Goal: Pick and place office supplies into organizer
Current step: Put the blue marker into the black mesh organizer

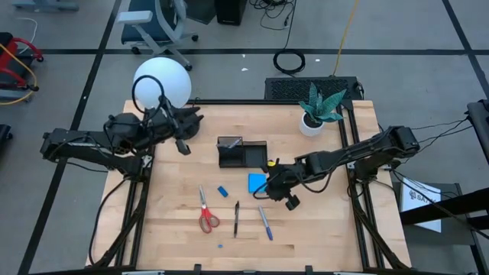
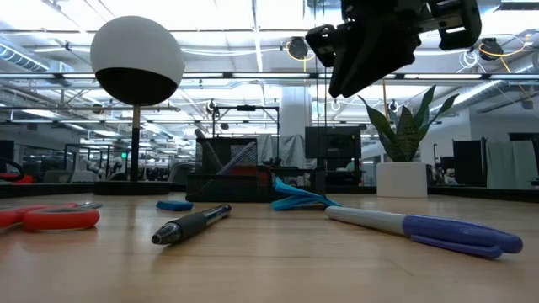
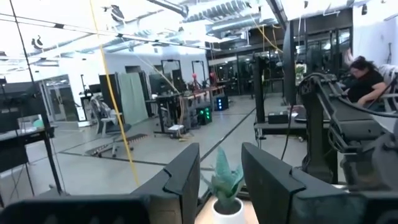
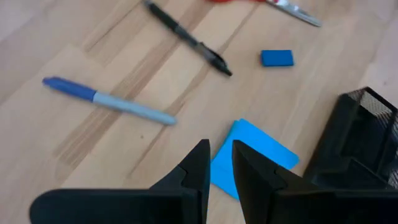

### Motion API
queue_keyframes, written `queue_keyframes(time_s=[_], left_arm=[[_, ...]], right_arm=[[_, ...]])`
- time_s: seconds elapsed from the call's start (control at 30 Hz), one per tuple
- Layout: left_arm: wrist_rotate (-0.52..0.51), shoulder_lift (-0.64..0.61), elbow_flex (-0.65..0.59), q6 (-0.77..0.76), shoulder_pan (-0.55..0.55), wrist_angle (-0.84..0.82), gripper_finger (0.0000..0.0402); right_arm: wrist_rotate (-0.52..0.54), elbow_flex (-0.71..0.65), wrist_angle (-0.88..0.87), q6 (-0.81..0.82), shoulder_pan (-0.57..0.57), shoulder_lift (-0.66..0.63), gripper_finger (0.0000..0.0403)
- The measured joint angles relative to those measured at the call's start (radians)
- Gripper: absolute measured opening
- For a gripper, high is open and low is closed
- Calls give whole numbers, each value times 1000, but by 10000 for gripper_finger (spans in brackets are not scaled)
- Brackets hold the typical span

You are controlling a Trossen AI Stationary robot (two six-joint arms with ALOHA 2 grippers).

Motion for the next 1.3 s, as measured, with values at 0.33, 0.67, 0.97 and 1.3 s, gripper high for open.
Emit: queue_keyframes(time_s=[0.33, 0.67, 0.97, 1.3], left_arm=[[-2, 2, 0, 0, 0, 1, 127], [-2, 2, 0, 0, 0, -4, 127], [-2, 2, 0, 0, 0, -4, 127], [-2, 2, 0, 0, 0, -4, 127]], right_arm=[[3, 162, -148, -96, 24, 121, 59], [0, 314, -280, -283, 51, 289, 59], [80, 315, -298, -456, 135, 292, 59], [76, 315, -266, -474, 196, 326, 59]])
